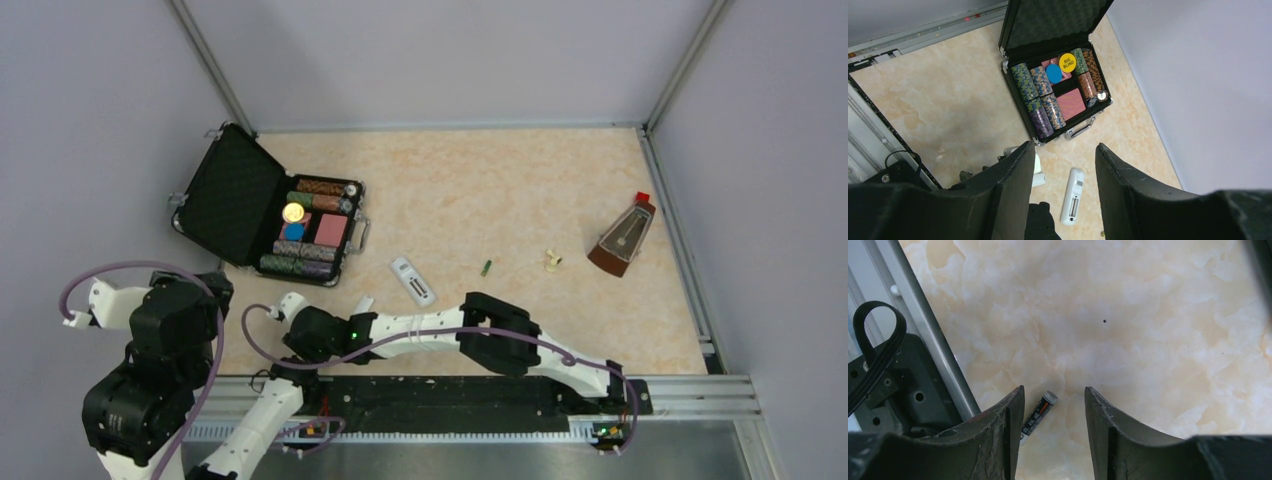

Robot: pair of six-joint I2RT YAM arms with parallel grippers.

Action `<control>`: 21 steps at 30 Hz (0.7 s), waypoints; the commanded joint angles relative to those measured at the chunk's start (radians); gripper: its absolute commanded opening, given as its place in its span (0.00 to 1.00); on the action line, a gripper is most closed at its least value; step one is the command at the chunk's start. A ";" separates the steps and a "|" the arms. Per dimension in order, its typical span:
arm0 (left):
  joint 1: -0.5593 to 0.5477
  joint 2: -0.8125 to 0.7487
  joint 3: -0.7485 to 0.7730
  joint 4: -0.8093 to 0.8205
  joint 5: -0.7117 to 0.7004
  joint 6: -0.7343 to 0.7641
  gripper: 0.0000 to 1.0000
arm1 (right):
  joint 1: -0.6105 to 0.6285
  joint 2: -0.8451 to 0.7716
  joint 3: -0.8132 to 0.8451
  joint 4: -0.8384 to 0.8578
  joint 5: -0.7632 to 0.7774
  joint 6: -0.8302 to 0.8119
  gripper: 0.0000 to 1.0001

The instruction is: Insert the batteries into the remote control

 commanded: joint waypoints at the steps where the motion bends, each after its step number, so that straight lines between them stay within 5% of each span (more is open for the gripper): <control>1: 0.004 -0.006 0.000 0.018 0.009 0.018 0.53 | 0.024 0.045 0.056 -0.078 0.076 -0.044 0.47; 13: 0.004 -0.005 0.002 0.038 -0.005 0.023 0.53 | 0.071 0.028 0.050 -0.155 0.200 -0.109 0.41; 21: 0.004 -0.015 -0.030 0.064 0.008 0.025 0.53 | 0.069 -0.001 -0.002 -0.188 0.228 -0.074 0.19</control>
